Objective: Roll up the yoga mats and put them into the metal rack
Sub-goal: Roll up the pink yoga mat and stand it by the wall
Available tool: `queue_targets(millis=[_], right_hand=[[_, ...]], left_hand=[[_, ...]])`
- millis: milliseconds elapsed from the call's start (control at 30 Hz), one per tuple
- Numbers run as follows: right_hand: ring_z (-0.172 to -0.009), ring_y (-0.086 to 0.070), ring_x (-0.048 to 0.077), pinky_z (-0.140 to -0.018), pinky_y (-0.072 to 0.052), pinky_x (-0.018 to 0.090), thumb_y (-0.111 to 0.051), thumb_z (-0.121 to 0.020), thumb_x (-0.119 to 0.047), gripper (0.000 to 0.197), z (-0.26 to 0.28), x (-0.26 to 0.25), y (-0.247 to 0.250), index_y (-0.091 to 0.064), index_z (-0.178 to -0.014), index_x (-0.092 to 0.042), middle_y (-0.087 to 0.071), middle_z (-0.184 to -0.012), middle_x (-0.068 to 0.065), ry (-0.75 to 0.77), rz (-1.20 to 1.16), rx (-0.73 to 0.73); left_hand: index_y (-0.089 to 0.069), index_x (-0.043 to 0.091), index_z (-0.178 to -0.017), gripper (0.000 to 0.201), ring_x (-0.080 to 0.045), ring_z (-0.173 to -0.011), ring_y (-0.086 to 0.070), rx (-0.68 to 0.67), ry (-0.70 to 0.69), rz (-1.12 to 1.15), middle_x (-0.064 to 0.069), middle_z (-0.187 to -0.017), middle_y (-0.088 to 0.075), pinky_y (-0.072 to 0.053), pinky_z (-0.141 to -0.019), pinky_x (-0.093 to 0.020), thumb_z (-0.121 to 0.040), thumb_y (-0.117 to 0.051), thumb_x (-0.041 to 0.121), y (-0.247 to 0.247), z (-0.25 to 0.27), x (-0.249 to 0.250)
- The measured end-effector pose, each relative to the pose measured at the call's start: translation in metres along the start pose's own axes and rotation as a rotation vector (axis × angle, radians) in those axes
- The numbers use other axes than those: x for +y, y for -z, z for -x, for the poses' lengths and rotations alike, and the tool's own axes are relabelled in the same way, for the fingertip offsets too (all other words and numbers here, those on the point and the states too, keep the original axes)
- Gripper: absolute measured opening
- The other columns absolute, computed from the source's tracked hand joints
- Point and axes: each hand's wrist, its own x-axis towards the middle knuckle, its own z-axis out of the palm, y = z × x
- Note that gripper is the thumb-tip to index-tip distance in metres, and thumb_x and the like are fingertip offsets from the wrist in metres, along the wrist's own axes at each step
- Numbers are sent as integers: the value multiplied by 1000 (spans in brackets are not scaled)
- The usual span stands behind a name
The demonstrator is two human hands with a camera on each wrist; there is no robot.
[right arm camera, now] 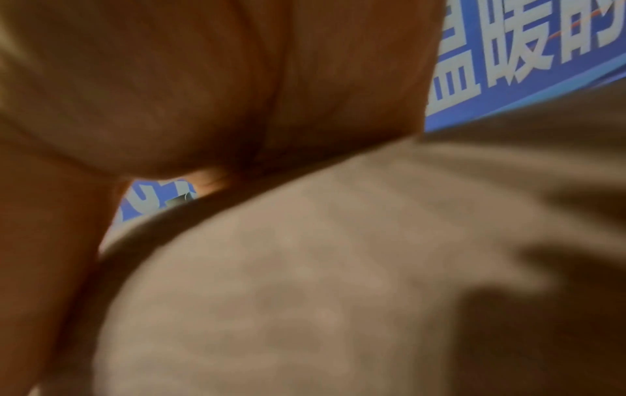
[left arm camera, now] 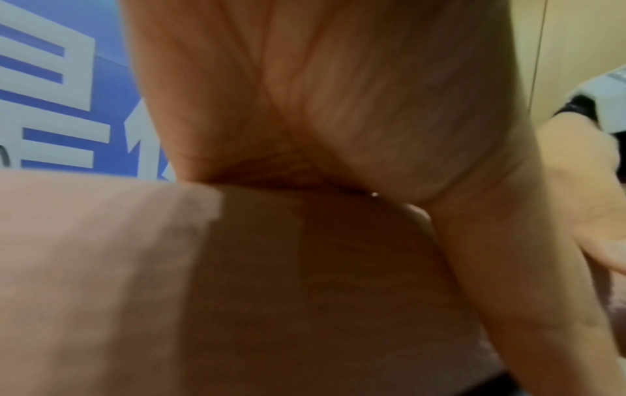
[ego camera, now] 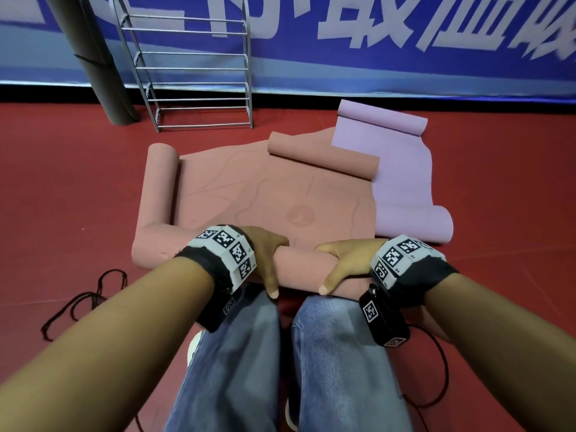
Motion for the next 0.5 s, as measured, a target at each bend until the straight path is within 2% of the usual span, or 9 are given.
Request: queue_targets(millis=[67,133,200,333,500], right_hand=[[-99,-60,12,-88,-47,27,-84,-73,-24,44,0,3,-7,-55,-105,-31,-63,-102,-8,-11,3,-53],[-99,-61,12,-91,-48,29,-85,-72,-21,44,1,3,-13,-56,-106,-29,-65,-102,-6,-20,-28,-64],[-98,-63,14,-92,-49,30,-84,-73,-18,46,-1,2,-16,-60,-112,-21,-67,-103,-2,-7,-46,-36],[-93,-60,14,-89,-48,31,-81,-74,-13,44,-9,-2,-26,-60,-113,-17,-65,-98,-2,2,-34,-37],[-102,-61,18,-94,-47,34,-81,-73,-19,46,-12,-5,-29,-57,-112,-22,-65,-101,-3,-14,34,-6]], left_hand=[[-47,30,-117,82,-17,-94,-62,56,2,-182,9,-98,-63,-51,-88,-34,-51,-95,35,-3,1,5],[-40,33,-123,91,-20,-98,-58,166,-12,-389,8,-105,-55,-46,-80,-33,-50,-93,45,-10,4,7],[-36,32,-126,95,-22,-103,-57,256,-37,-523,4,-113,-52,-43,-78,-33,-50,-91,49,-15,7,4],[-42,24,-121,82,-25,-101,-61,172,-22,-515,-3,-114,-62,-49,-84,-33,-57,-90,44,-20,12,-3],[-46,25,-112,70,-20,-90,-61,182,13,-429,1,-99,-65,-43,-74,-26,-58,-89,39,-24,11,-7]])
